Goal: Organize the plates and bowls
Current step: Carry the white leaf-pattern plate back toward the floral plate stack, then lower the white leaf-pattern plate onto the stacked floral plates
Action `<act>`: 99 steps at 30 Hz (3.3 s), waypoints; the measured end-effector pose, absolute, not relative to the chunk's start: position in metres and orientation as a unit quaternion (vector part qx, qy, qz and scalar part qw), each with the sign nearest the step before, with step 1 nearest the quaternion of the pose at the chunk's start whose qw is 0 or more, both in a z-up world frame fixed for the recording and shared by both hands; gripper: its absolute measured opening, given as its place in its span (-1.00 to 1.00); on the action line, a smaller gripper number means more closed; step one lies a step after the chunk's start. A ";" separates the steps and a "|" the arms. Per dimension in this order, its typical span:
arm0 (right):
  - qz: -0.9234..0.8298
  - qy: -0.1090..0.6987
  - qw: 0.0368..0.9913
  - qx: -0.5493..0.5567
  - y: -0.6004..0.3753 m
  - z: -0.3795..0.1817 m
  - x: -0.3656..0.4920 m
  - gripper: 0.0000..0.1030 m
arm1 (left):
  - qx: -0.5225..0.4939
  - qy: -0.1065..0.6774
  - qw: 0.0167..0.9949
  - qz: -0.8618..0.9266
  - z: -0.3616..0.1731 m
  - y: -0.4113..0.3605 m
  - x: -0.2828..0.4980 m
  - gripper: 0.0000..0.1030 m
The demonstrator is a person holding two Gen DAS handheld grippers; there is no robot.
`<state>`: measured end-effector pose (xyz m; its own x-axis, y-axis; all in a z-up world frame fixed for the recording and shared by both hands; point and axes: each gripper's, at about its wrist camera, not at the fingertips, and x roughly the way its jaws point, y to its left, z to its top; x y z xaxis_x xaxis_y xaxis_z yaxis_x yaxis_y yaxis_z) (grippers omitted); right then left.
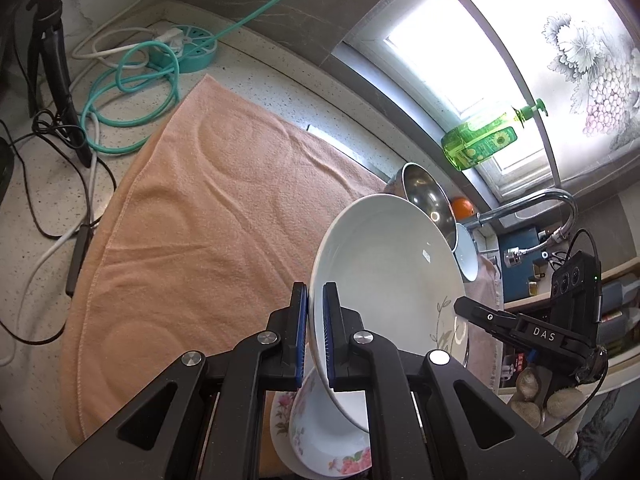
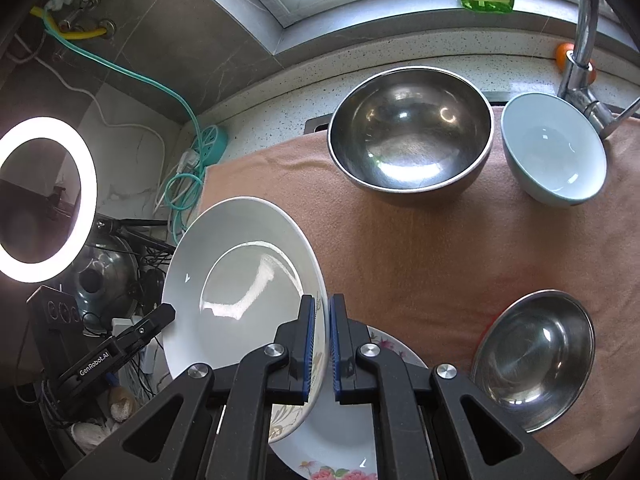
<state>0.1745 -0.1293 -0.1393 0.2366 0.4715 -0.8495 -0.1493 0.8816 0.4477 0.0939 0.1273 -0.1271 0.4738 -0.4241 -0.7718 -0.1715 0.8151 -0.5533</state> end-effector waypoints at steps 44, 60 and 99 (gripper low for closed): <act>0.130 0.594 0.768 0.203 -0.191 -0.202 0.076 -0.86 | -0.249 0.577 0.767 -0.128 -0.178 0.082 0.057 -0.89; 0.123 0.601 0.764 0.199 -0.189 -0.211 0.071 -0.86 | -0.247 0.582 0.764 -0.129 -0.182 0.080 0.054 -0.89; 0.113 0.594 0.781 0.155 -0.178 -0.206 0.068 -0.81 | -0.200 0.578 0.778 -0.143 -0.177 0.072 0.052 -0.89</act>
<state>0.0683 -0.1779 -0.2063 0.2686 0.3606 -0.8932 0.0088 0.9263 0.3766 0.0518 0.0716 -0.1773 0.2903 -0.4547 -0.8420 -0.0089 0.8785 -0.4776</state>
